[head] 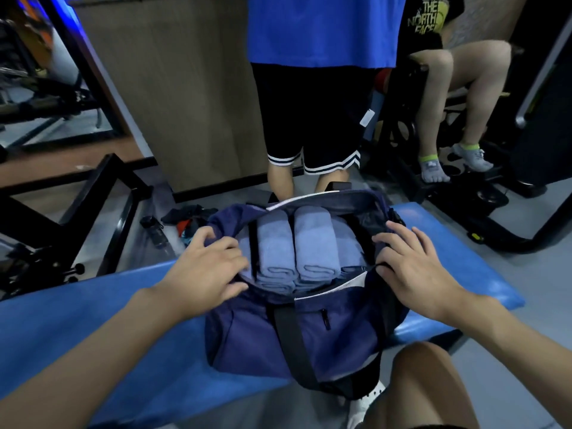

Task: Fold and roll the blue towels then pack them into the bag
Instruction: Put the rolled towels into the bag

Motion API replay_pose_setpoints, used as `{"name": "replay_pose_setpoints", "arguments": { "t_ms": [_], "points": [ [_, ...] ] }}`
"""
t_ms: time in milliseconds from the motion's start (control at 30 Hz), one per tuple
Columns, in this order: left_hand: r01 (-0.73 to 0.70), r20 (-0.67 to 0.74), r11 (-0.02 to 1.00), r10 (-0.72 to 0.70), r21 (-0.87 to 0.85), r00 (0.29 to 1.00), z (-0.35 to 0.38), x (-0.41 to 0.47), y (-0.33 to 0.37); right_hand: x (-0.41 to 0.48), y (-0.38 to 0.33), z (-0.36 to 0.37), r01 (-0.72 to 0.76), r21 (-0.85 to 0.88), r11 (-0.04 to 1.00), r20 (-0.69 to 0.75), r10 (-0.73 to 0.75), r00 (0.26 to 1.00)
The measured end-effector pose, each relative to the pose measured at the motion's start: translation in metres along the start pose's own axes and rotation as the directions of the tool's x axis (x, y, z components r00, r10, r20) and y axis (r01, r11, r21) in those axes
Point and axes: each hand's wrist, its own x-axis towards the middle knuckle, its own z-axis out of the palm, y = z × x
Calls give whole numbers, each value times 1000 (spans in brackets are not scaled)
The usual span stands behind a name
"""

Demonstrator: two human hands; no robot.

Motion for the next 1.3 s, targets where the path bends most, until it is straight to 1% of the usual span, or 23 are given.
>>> {"name": "replay_pose_setpoints", "arguments": {
  "t_ms": [67,133,233,300,367,400,467,533,567,633,733,833,900,933,1000,1067,1100,1167,1200,1267,1300],
  "points": [
    [13,-35,1000,-13,5,999,1,-3,-2,0,1,-5,-30,55,998,17,29,999],
    [39,-103,999,-42,-27,994,0,-7,-3,-1,2,-12,-60,107,992,22,58,998],
    [140,-192,979,-167,-150,967,-10,-12,-3,3,-3,-24,-113,216,970,-27,122,992],
    [191,-190,960,-230,-203,954,-15,-15,-6,9,-9,-28,-113,284,952,-93,144,985],
    [241,-148,946,-276,-217,950,-16,-18,-11,17,-13,-28,-129,326,937,-125,178,976],
    [262,-133,941,-294,-213,947,-16,-19,-14,21,-14,-27,-165,346,924,-106,213,971],
    [299,-123,931,-329,-207,936,-17,-23,-19,26,-16,-25,-257,379,889,-8,281,960],
    [327,-134,919,-361,-220,923,-17,-28,-25,30,-19,-23,-324,420,848,111,306,946],
    [335,-147,915,-372,-226,917,-18,-32,-28,32,-23,-22,-334,444,831,142,303,942],
    [361,-146,909,-394,-209,907,-17,-42,-39,37,-32,-20,-312,493,812,138,281,950],
    [431,-104,895,-443,-120,891,-16,-58,-58,45,-51,-15,-253,560,789,85,249,965],
    [491,-73,871,-491,-29,868,-22,-61,-62,47,-70,-10,-183,565,804,54,186,981],
    [472,-110,881,-472,-29,875,-30,-48,-48,46,-77,-6,-185,558,809,45,193,980],
    [434,-133,899,-438,-62,889,-35,-36,-36,46,-78,-5,-195,562,804,33,213,976],
    [308,-163,937,-334,-165,928,-46,-9,-4,45,-80,-5,-219,592,776,13,263,965],
    [195,-139,938,-242,-286,960,-49,20,31,45,-81,-7,-235,629,741,8,295,955],
    [168,-92,926,-210,-338,973,-49,34,46,46,-81,-9,-236,640,731,5,304,953],
    [152,2,916,-164,-372,987,-42,55,66,46,-79,-11,-235,658,716,9,304,953],
    [159,21,906,-164,-392,986,-40,61,72,45,-78,-12,-237,665,708,19,300,954],
    [209,40,857,-216,-470,976,-39,67,74,42,-74,-15,-233,689,687,38,286,957],
    [220,35,848,-232,-482,972,-37,68,74,39,-71,-15,-223,705,674,34,282,959]
  ]
}}
